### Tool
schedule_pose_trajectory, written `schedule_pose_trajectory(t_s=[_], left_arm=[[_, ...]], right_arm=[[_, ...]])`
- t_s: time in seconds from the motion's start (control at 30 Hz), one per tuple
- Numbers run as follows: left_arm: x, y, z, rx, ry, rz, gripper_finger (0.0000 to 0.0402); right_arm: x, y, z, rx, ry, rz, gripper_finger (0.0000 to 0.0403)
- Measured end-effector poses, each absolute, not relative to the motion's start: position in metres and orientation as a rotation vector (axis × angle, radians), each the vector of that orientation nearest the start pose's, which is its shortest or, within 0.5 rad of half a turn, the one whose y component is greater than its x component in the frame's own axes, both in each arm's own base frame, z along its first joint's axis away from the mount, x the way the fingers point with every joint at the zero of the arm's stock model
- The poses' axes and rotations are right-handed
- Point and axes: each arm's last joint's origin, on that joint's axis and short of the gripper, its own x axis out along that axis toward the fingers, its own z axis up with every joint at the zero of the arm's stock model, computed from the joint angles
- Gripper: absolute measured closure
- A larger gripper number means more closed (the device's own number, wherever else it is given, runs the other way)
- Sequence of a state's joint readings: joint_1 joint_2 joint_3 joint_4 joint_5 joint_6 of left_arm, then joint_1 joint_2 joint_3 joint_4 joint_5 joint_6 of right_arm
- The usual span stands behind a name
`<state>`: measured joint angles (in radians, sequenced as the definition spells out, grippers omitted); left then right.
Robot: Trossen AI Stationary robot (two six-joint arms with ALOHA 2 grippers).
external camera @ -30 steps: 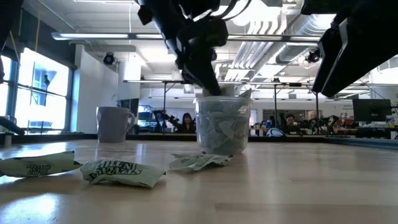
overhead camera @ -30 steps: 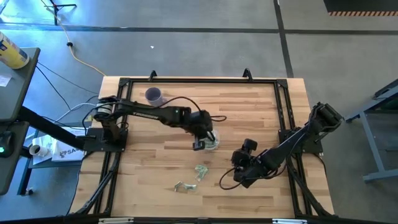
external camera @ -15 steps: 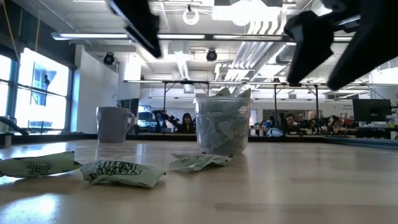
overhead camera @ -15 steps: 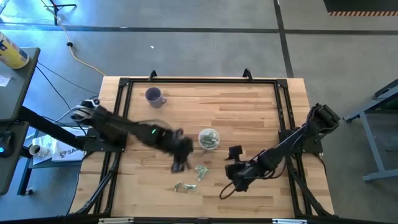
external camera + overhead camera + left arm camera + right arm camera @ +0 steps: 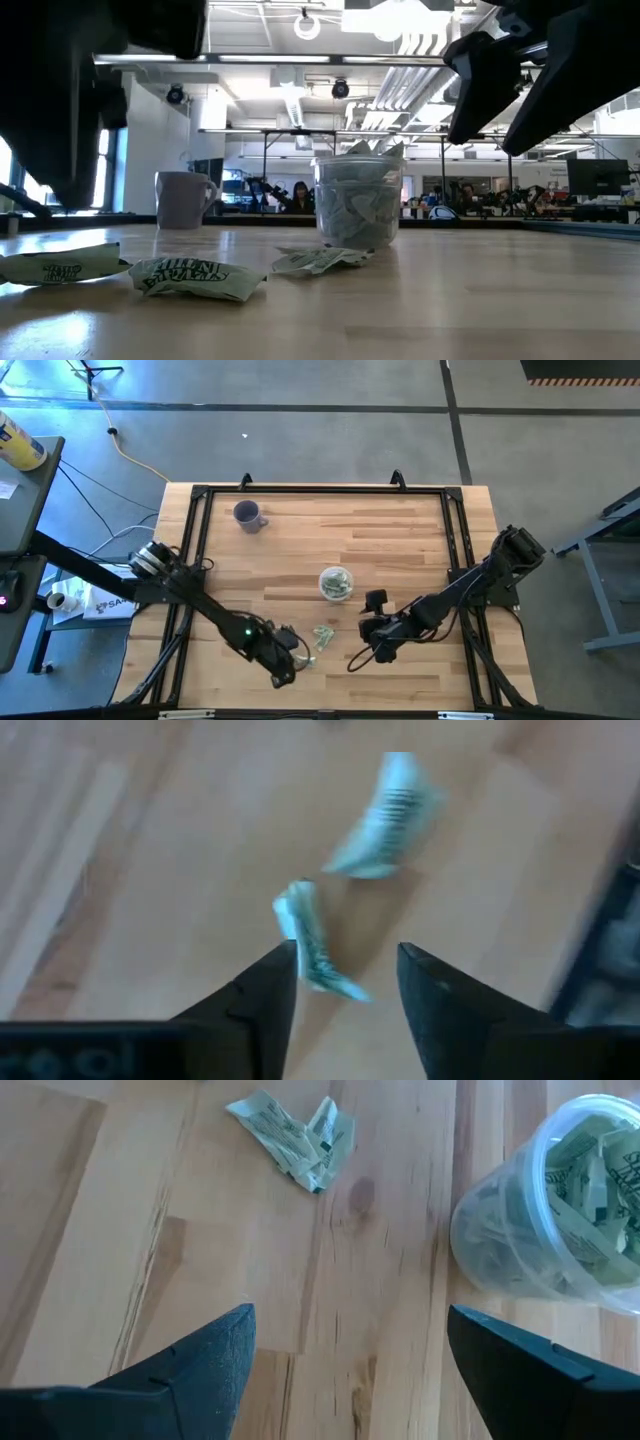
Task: Pick and place Stevia / Truvia into bins
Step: Put the stevia packet into the transparent container
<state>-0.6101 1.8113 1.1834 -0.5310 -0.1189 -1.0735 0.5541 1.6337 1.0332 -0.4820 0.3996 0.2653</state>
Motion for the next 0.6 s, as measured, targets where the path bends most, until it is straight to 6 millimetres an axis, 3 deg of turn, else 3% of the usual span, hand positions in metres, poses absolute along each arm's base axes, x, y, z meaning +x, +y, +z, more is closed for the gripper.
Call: schedule_pose_trajectory(t_s=[0.2,0.33,0.43,0.6], left_arm=[[0.296,-0.205,0.159,-0.611,1.206,0.347,0.0139],[0.298,-0.206,0.149,-0.618,1.224,0.377,0.0137],[0.297,-0.205,0.145,-0.588,1.244,0.400,0.0172],[0.299,-0.193,0.141,-0.442,1.242,0.428,0.0279]], right_arm=[[0.275,0.158,0.194,-0.247,0.973,0.019,0.0084],[0.274,0.157,0.194,-0.253,0.985,0.018,0.0084],[0.273,0.156,0.193,-0.261,0.993,0.010,0.0084],[0.270,0.153,0.192,-0.276,1.017,-0.048,0.0084]])
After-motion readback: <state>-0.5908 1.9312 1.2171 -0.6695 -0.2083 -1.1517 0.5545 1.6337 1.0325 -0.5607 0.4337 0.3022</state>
